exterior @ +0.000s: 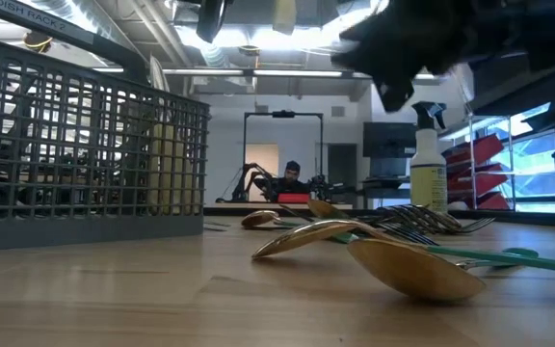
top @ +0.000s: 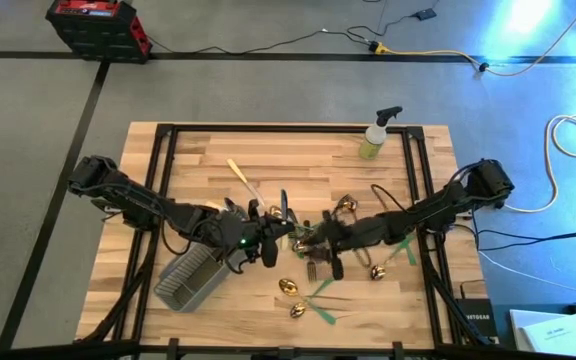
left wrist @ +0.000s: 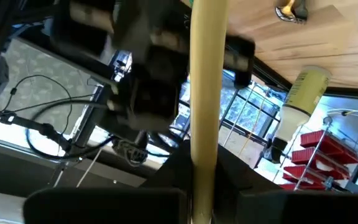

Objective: Sort silverware
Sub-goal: Put the table knife into the silverware tray

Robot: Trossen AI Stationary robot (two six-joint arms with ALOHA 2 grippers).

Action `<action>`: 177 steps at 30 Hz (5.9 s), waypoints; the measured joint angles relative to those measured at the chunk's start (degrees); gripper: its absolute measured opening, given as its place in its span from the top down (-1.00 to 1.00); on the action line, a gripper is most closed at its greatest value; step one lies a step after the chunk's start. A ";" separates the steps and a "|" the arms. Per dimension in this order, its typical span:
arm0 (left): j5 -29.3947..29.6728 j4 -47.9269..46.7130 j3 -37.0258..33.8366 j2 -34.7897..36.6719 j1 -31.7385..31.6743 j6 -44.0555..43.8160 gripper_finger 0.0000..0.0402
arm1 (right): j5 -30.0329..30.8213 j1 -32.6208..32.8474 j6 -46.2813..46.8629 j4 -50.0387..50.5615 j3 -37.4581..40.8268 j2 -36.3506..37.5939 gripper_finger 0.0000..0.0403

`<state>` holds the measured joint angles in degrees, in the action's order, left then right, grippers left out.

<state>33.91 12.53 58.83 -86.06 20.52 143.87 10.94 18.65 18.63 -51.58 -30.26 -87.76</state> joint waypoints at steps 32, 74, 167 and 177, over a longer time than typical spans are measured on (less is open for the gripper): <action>0.44 0.14 -0.02 0.04 0.10 -0.96 0.95 | 0.01 -2.94 5.91 1.74 -13.00 -4.30 -0.03; 0.16 2.03 0.04 0.05 1.25 -10.91 0.79 | -7.09 -3.22 4.67 -3.88 -14.99 -8.86 0.88; 22.78 -48.42 -22.91 43.05 12.13 -173.44 0.03 | -7.06 -10.09 4.50 9.00 -37.87 -27.39 0.89; 23.62 -49.03 -23.16 46.01 12.13 -169.37 0.03 | -5.09 -10.96 0.61 12.64 -42.58 -29.73 0.89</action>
<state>57.53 -36.51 35.67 -40.05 32.64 -25.50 5.86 7.68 19.24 -38.94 -72.84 -117.49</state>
